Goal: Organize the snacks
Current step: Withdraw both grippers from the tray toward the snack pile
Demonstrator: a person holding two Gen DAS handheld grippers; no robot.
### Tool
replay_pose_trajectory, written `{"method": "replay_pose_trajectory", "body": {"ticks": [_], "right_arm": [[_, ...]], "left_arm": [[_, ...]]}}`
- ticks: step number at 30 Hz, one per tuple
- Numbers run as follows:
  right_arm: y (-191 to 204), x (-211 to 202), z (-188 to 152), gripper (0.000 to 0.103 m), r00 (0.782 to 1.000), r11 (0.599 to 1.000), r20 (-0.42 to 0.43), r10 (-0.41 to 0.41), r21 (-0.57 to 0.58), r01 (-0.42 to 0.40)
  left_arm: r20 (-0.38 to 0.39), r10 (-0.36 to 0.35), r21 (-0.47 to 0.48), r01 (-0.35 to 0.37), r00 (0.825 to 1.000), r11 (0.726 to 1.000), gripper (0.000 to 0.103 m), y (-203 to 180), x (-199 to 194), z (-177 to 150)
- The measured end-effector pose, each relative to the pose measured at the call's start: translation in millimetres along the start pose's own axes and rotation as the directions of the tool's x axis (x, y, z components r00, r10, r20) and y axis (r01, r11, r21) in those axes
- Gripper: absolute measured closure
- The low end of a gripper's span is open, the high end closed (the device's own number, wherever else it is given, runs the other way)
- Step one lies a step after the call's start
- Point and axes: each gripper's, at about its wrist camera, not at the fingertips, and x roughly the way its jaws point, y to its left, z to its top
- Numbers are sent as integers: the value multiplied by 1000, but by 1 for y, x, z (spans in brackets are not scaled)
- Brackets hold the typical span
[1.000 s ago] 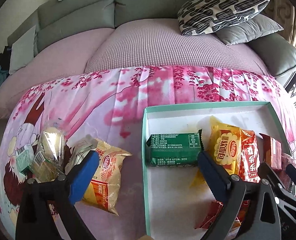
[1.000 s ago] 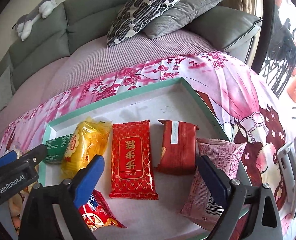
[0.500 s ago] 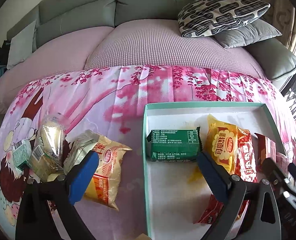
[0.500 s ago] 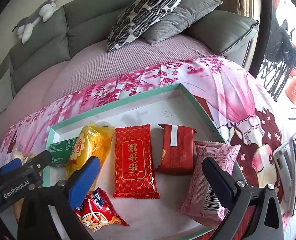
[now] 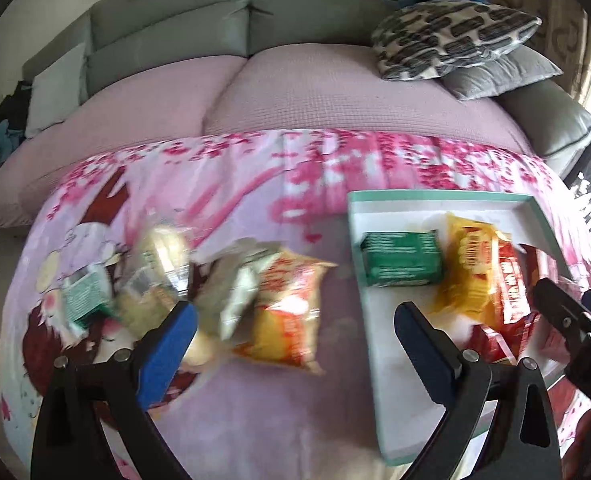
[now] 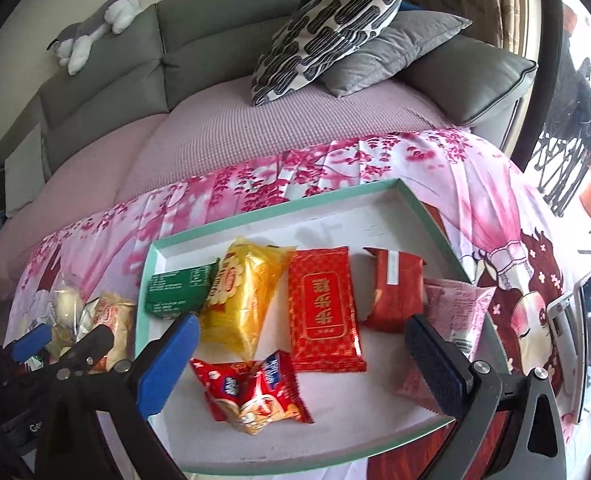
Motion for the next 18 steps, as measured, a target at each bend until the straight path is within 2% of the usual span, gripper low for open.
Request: {"method": "replay_pose_trajectory", "body": {"ticks": [8, 18], "right_arm": [[50, 3, -10, 0, 997, 995, -38, 64, -74, -67], [106, 15, -29, 0, 987, 980, -97, 125, -145, -139]], "left_arm": [[-33, 64, -87, -67, 997, 994, 4, 55, 3, -14], [-70, 122, -196, -133, 990, 971, 4, 119, 3, -32]]}}
